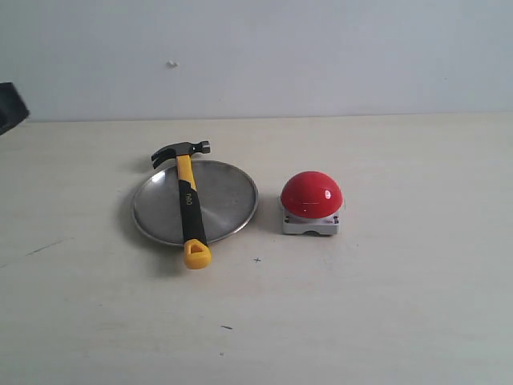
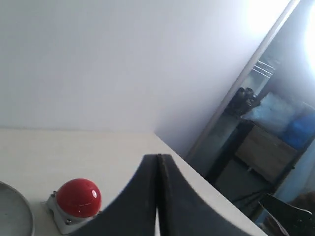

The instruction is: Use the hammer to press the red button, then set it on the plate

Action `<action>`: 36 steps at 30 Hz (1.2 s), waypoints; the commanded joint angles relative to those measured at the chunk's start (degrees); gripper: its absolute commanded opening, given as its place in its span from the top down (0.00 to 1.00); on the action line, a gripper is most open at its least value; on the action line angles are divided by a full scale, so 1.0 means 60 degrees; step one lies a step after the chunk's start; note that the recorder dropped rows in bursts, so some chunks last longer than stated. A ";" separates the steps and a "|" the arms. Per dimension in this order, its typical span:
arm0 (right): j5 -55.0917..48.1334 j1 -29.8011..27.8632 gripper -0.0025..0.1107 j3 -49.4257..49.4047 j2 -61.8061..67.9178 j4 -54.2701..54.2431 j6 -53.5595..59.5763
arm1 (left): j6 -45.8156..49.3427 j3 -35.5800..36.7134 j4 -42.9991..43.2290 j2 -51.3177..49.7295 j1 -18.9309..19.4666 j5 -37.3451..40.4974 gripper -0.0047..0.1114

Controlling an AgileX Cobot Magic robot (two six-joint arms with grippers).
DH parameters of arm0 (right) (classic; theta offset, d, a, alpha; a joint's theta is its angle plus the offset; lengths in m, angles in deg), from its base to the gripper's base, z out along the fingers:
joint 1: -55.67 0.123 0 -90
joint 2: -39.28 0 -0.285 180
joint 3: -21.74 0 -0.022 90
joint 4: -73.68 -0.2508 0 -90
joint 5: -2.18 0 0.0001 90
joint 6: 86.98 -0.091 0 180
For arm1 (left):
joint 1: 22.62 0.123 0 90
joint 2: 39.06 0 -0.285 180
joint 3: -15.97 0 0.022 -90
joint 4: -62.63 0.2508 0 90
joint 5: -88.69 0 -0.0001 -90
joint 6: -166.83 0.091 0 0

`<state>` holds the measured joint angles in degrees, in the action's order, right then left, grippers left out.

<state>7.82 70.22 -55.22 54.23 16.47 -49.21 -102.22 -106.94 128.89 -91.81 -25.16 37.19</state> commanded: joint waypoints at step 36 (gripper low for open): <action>0.0216 0.0018 0.98 -0.0041 -0.0034 0.0070 0.0011 | 0.0064 0.2770 -0.0238 0.3831 -0.0038 0.8674 0.96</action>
<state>8.62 70.22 -55.22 54.23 16.47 -49.21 -102.10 -90.65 127.67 -69.03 -25.16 88.69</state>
